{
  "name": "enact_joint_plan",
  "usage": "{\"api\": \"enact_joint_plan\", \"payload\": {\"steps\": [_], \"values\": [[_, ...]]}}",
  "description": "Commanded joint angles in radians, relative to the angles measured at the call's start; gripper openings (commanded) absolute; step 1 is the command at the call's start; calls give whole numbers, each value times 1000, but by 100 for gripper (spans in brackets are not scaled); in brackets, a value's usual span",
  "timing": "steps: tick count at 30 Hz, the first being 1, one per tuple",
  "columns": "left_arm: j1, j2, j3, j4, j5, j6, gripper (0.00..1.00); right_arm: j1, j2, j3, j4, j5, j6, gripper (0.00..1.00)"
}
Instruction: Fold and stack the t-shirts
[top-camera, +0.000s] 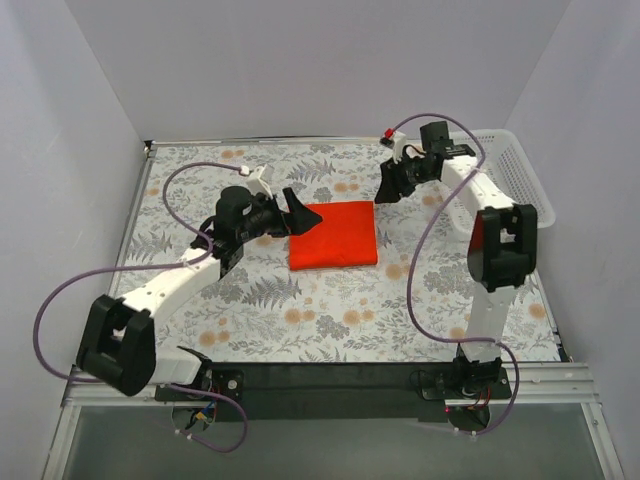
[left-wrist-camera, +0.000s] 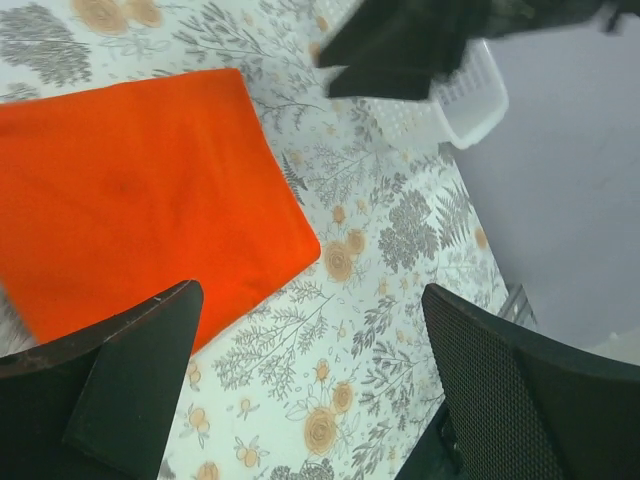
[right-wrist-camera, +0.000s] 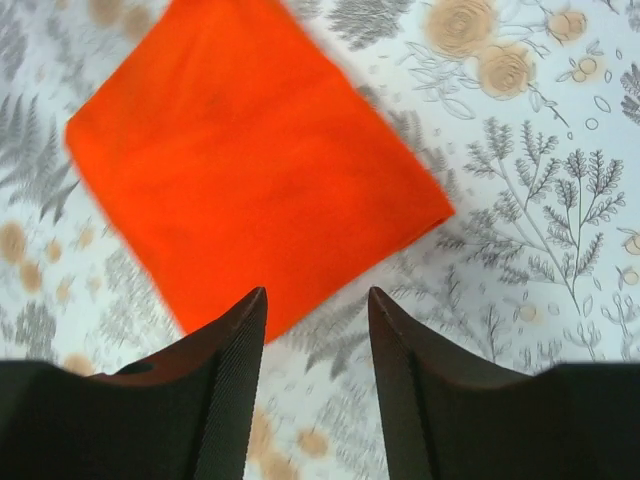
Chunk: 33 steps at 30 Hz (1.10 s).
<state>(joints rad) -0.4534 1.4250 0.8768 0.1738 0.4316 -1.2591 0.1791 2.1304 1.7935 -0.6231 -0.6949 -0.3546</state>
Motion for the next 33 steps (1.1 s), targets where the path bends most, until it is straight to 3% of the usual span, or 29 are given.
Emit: {"api": "enact_joint_plan", "payload": {"steps": [1, 5, 8, 14, 18, 22, 25, 27, 30, 31, 33], "values": [[13, -129, -126, -141, -192, -71, 85, 10, -311, -161, -66, -16, -220, 45], [27, -204, -289, -125, -180, -201, 82, 10, -528, -417, -11, 75, -255, 55], [32, -150, -282, -125, -189, -208, 79, 10, -677, -595, 52, 84, -238, 61], [33, 95, -109, -169, -257, -106, 75, -1, -878, -836, 163, 40, -216, 62], [33, 228, 17, -289, -295, -80, 75, -32, -931, -879, 175, 28, -215, 62], [35, 350, 123, -391, -280, -66, 68, -66, -942, -882, 177, 14, -213, 62], [33, 402, 154, -427, -283, -56, 55, -75, -948, -887, 177, 5, -211, 62], [33, 420, 160, -436, -284, -43, 41, -81, -952, -885, 177, 5, -210, 62], [35, 437, 178, -447, -283, -23, 7, -87, -954, -884, 177, 9, -210, 62], [36, 442, 186, -456, -287, -8, 0, -87, -954, -887, 177, 9, -210, 62], [45, 449, 208, -470, -284, 13, 0, -92, -954, -888, 177, 11, -210, 62]]}}
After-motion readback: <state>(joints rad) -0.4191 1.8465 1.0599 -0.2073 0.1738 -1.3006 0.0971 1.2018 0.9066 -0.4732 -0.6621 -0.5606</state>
